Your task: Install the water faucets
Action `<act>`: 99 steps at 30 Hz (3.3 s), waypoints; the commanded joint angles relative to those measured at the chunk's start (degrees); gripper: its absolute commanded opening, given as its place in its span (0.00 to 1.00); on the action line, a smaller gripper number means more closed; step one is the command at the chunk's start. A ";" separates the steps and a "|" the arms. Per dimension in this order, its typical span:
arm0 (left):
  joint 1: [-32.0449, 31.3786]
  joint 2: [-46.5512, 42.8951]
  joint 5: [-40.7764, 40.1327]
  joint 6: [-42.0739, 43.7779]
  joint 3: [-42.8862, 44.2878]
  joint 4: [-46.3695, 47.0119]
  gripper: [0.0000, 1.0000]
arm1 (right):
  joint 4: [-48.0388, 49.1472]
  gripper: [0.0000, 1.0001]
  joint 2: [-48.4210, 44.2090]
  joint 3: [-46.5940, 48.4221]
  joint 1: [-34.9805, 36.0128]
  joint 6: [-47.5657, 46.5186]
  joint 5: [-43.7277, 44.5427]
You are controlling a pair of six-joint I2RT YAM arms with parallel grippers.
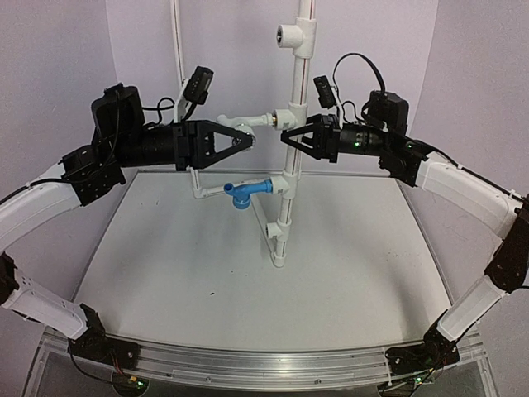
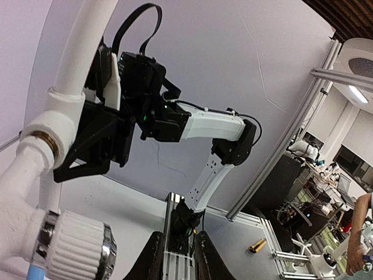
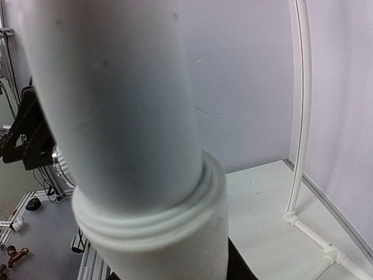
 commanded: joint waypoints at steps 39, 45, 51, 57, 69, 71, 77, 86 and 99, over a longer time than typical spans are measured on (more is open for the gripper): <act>0.08 -4.71 -11.71 -0.73 -7.12 0.00 0.44 | -4.48 0.00 -4.09 -1.65 0.15 9.68 -0.93; 0.12 -9.37 -12.54 -3.56 -4.87 -8.25 0.68 | -4.61 0.00 -4.01 -1.33 0.18 9.68 -0.85; 0.67 -6.78 -18.76 -5.66 0.98 -16.36 0.86 | -4.78 0.00 -3.91 -1.26 0.14 9.76 -2.30; 3.14 0.42 -11.57 -8.98 5.25 -10.05 0.93 | -5.09 0.00 -3.97 -1.32 0.14 9.75 -3.22; 8.42 5.87 3.04 -11.19 4.73 0.22 0.82 | -5.48 0.00 -5.06 -1.73 0.13 9.83 -4.03; 8.34 6.13 5.28 -10.95 3.86 2.86 0.83 | -5.60 0.00 -5.02 -1.43 0.13 9.84 -3.82; 7.92 6.70 5.02 -8.50 4.23 1.52 0.82 | -5.78 0.00 -4.45 -0.61 0.13 9.93 -3.61; 7.23 6.65 0.75 9.11 5.27 -5.83 0.64 | -6.08 0.01 -4.66 -1.43 0.19 10.03 -4.47; 7.20 3.00 -13.96 49.41 0.97 -4.78 0.54 | -6.81 0.01 -5.23 -2.29 0.18 9.60 -5.49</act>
